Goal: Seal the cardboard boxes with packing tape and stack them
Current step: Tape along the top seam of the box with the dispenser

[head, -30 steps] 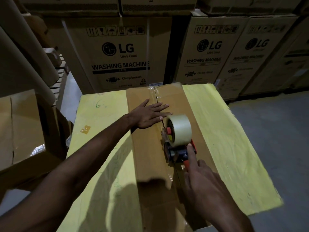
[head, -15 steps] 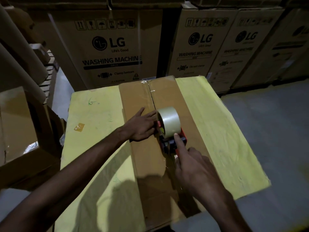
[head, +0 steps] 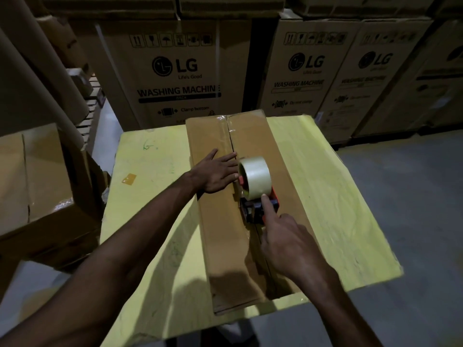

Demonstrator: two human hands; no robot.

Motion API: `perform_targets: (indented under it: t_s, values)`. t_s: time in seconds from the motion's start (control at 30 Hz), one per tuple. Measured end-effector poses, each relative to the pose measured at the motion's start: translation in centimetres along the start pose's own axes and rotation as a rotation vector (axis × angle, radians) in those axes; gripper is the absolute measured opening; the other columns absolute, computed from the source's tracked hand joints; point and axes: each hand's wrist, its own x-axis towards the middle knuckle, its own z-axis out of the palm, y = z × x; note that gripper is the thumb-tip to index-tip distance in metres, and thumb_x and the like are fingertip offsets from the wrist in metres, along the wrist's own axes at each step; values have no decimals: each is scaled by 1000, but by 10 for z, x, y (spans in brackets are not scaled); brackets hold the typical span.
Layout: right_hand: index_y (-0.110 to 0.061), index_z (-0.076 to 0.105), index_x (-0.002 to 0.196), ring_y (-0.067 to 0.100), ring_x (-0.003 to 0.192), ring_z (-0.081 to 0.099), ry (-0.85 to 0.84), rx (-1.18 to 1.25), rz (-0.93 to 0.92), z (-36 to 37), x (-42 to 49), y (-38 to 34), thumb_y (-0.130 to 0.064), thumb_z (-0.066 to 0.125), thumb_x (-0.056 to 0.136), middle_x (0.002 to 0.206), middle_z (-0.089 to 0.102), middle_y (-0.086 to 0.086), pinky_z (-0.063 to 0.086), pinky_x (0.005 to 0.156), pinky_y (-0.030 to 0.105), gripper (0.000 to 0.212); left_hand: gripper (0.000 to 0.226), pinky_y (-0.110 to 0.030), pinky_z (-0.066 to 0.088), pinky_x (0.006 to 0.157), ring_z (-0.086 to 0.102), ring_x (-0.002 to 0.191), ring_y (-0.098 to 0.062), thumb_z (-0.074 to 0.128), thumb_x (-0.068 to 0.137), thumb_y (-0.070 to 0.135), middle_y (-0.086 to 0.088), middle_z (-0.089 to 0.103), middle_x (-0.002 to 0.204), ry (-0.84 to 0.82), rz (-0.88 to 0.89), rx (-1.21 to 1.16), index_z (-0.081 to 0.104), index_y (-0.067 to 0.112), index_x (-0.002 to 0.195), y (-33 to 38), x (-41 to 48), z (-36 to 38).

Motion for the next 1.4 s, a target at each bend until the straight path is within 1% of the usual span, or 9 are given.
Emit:
perform_targets:
  t_s: [0.17, 0.3, 0.43, 0.5, 0.63, 0.8, 1.03, 1.23, 1.4]
  values:
    - [-38, -16, 160, 25, 102, 56, -15, 27, 17, 14, -46, 18, -25, 35, 109, 123, 48, 6, 38, 79, 37, 73, 60, -59, -4, 125, -4, 159, -10, 1, 105, 60, 24, -4, 170, 11, -8, 13, 1, 47, 163, 1, 2, 0]
    - [-40, -21, 158, 29, 104, 55, -22, 49, 11, 19, -65, 26, -29, 29, 109, 125, 46, 4, 38, 82, 40, 71, 55, -59, -2, 126, -5, 160, -14, 7, 109, 56, 21, -6, 170, 20, -20, 30, -2, 48, 162, 2, 1, 0]
    - [-36, -17, 161, 31, 109, 55, -3, -1, 20, 26, -64, 24, -24, 33, 107, 129, 46, 7, 34, 79, 38, 74, 73, -62, -4, 125, -8, 159, -16, -7, 98, 71, 11, -10, 172, -15, -24, 28, -5, 40, 164, 19, -10, -1]
    - [-35, -16, 161, 30, 107, 56, 20, -18, 12, 28, -63, 26, -23, 35, 106, 126, 46, 6, 33, 78, 37, 75, 76, -59, -9, 125, -8, 159, -15, -6, 98, 71, 8, -6, 173, -35, 38, 8, 4, 36, 165, 43, -23, 4]
    - [-34, -13, 161, 29, 103, 56, 59, -1, 3, 30, -64, 29, -25, 38, 106, 113, 41, 1, 32, 76, 37, 76, 55, -57, -8, 126, 2, 160, -15, 19, 110, 40, 7, 18, 172, 23, 96, -54, 28, 27, 162, 82, -51, 30]
    - [-34, -12, 162, 30, 104, 56, 45, 7, -7, 29, -61, 34, -26, 37, 106, 126, 49, 7, 33, 76, 37, 75, 58, -63, 0, 125, 2, 160, -14, 14, 108, 49, 8, 17, 172, 17, 61, 20, 37, 30, 158, 89, -60, 35]
    - [-35, -19, 160, 30, 104, 54, 21, 44, -7, 30, -68, 35, -22, 33, 108, 131, 45, 9, 32, 78, 38, 75, 62, -60, -3, 126, -3, 160, -11, 9, 107, 60, 12, 6, 173, 16, 29, 66, 15, 38, 165, 85, -57, 33]
    - [-32, -21, 160, 31, 104, 57, -8, -40, -1, 37, -83, 40, -16, 35, 105, 129, 45, 7, 38, 76, 38, 80, 54, -60, -5, 125, -9, 159, -12, 8, 110, 55, 19, 2, 171, -4, 28, 44, 10, 44, 162, 84, -55, 29]
    - [-36, -33, 154, 31, 96, 56, -66, -75, 51, 48, -112, 51, -26, 39, 106, 142, 40, 5, 39, 75, 34, 87, 56, -58, -8, 125, -9, 159, -10, 3, 108, 59, 24, -6, 170, 15, 10, 52, -5, 48, 162, 81, -53, 30]
